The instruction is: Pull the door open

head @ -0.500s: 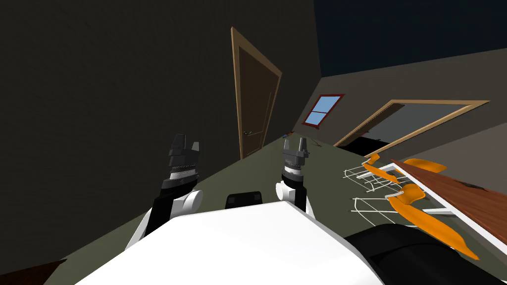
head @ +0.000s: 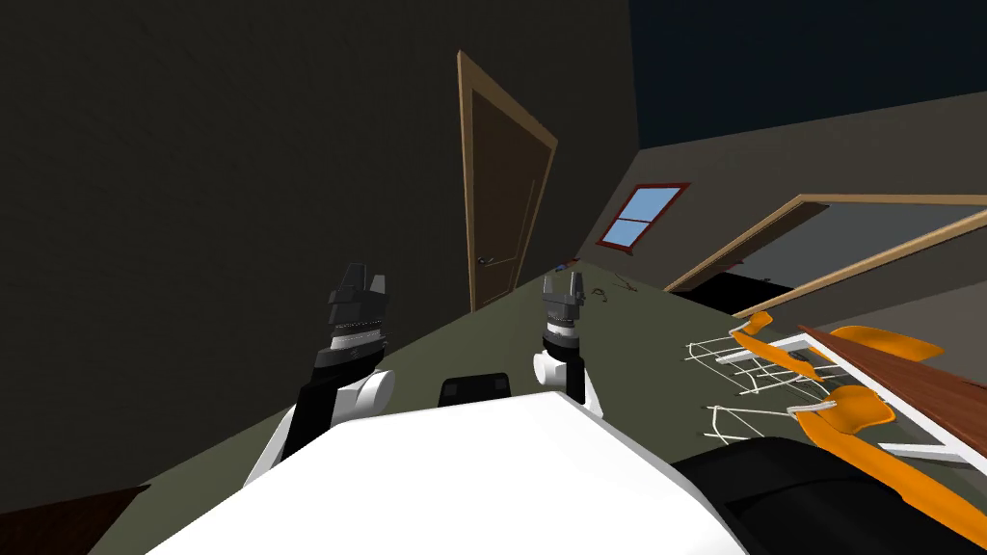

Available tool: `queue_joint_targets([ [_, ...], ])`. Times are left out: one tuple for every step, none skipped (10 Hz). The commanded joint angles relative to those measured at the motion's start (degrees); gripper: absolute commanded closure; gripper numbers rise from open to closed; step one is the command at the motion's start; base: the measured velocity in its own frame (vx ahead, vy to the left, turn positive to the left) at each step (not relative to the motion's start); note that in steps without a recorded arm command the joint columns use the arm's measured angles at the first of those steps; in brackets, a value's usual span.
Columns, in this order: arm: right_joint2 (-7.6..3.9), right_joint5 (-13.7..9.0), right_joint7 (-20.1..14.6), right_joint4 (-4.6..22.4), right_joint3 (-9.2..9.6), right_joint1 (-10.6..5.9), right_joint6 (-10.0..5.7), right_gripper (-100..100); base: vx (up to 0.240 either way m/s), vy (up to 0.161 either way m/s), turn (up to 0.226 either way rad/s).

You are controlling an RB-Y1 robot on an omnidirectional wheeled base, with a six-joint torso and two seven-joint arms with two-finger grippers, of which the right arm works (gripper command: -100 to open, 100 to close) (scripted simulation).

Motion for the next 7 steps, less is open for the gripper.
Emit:
queue_joint_targets([
  [-0.48, -0.1, 0.1, 2.1, -0.22, -1.17, 0.14, -100, 0.079, -0.036, 0.086],
  [-0.77, -0.1, 0.1, 3.6, -0.33, -1.81, 0.06, -100, 0.083, -0.022, 0.085],
  [-1.07, -0.2, 0.2, 5.2, -0.46, -2.54, -0.03, -100, 0.074, -0.025, 0.106],
  [-1.39, -0.2, 0.3, 6.5, -0.6, -3.34, -0.14, -100, 0.078, -0.043, 0.108],
  [-1.39, -0.2, 0.3, 7.0, -0.6, -3.34, -0.14, -100, 0.055, -0.031, 0.043],
  [-1.71, -0.3, 0.3, 8.8, -0.74, -4.15, -0.24, -100, 0.051, -0.021, 0.08],
  [-2.03, -0.3, 0.4, 10.6, -0.88, -4.96, -0.34, -100, 0.07, -0.035, 0.126],
])
